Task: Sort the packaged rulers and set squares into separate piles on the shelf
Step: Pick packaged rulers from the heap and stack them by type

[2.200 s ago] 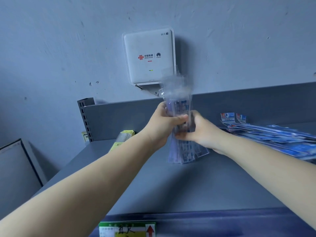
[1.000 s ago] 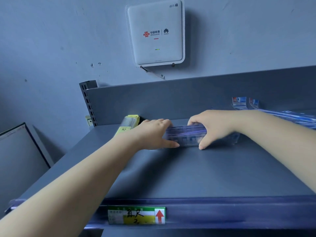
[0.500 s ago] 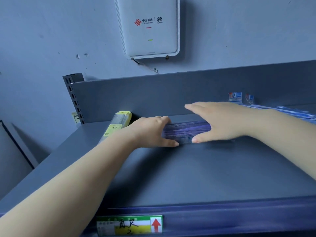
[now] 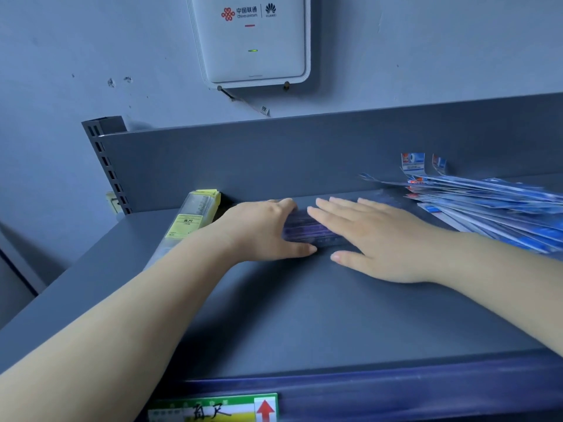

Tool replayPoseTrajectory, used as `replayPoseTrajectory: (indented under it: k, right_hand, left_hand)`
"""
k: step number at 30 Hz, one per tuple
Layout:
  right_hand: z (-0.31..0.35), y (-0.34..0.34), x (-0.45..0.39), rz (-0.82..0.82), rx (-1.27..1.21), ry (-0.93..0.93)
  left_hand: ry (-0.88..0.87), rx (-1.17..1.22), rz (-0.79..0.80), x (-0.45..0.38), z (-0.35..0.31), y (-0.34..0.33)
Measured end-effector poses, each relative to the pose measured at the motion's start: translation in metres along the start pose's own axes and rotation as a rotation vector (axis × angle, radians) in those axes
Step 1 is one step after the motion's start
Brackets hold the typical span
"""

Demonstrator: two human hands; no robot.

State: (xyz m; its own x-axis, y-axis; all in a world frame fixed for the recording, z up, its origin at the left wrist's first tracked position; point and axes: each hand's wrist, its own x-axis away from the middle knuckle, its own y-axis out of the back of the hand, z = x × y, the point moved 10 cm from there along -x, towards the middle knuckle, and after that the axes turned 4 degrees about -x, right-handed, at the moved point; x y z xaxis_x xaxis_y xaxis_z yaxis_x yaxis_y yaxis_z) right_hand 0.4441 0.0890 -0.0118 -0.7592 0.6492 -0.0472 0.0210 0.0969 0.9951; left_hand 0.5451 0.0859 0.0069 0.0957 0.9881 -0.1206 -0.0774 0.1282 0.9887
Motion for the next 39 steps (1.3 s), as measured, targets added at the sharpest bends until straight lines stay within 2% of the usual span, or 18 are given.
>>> replayPoseTrajectory:
  k: [4,7,13,18,22,24,28,31,35,39]
  right_hand:
    - [0.000,0.018,-0.004,-0.093,-0.025,-0.008]
    - [0.003,0.004,-0.011,0.004,-0.022,0.002]
    - [0.006,0.000,-0.019,0.019,0.015,0.020]
    - [0.000,0.003,-0.011,-0.041,0.014,-0.014]
    - [-0.003,0.000,-0.004,-0.001,-0.008,0.000]
    - [-0.009,0.005,-0.001,-0.028,-0.031,-0.017]
    - [-0.020,0.001,0.003,0.029,-0.011,-0.020]
    - [-0.030,0.008,0.006,-0.040,-0.011,-0.045]
    - [-0.035,-0.004,0.004,0.033,-0.035,-0.071]
    - [-0.042,0.007,0.004,-0.056,-0.035,-0.080]
  left_hand:
    - [0.020,0.132,0.055,-0.002,0.005,-0.001]
    - [0.013,0.125,0.063,0.000,0.006,-0.002]
    - [-0.077,-0.284,-0.139,0.004,-0.010,0.004]
    - [-0.114,-0.247,-0.125,0.007,-0.015,0.002]
    - [-0.121,-0.231,-0.129,0.007,-0.014,0.002]
    - [-0.108,-0.207,-0.093,0.006,-0.011,0.000]
    - [-0.073,-0.126,-0.023,0.005,-0.006,-0.004]
    - [-0.067,-0.109,-0.001,0.004,-0.005,-0.005]
    - [-0.042,-0.103,0.002,0.004,-0.003,-0.005]
    - [-0.043,-0.083,0.004,0.004,-0.004,-0.004]
